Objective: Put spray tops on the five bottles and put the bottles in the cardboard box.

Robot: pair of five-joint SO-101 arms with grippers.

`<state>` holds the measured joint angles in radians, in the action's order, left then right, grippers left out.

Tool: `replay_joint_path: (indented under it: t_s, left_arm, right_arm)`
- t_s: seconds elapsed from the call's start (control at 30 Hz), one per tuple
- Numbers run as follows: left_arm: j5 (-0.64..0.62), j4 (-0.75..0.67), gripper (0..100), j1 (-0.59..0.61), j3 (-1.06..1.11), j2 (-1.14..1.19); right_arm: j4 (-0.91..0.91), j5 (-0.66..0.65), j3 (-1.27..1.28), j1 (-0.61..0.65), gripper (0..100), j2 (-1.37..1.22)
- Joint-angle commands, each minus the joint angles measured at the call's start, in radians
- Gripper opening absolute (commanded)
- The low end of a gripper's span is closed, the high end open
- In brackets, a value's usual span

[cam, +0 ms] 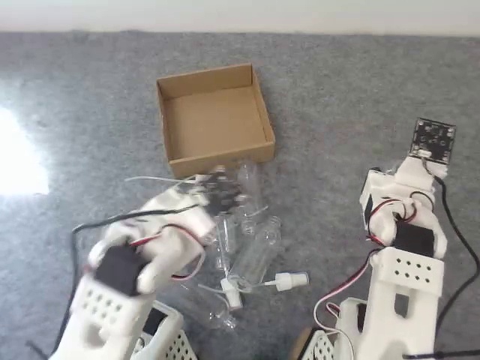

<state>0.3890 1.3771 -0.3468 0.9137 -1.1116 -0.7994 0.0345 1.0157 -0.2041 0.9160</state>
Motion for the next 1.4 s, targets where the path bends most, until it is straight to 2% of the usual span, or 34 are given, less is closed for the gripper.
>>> replay_joint_path:
  t_s: [0.0,0.1,0.37,0.8,1.1,1.37]
  left_arm:
    - [-0.126,-0.054,14,-0.143,-0.045,0.140]
    - [-0.204,-0.097,22,-0.242,-0.047,0.221]
    - [-0.310,-0.210,23,-0.428,-0.047,0.457]
    - [-0.342,-0.365,23,-0.517,-0.047,0.752]
    - [-0.342,-0.382,22,-0.586,-0.087,0.901]
    - [-0.344,-0.342,12,-0.586,-0.223,1.085]
  right_arm:
    - [0.027,0.011,-0.081,-0.024,15.1,0.042]
    - [0.030,0.011,-0.083,-0.025,15.1,0.042]
    - [0.054,0.011,-0.081,-0.073,15.1,0.041]
    - [0.071,0.011,-0.083,-0.101,15.1,0.033]
    - [0.070,0.011,-0.083,-0.097,15.1,0.033]
    - [0.068,0.011,-0.083,-0.097,15.1,0.035]
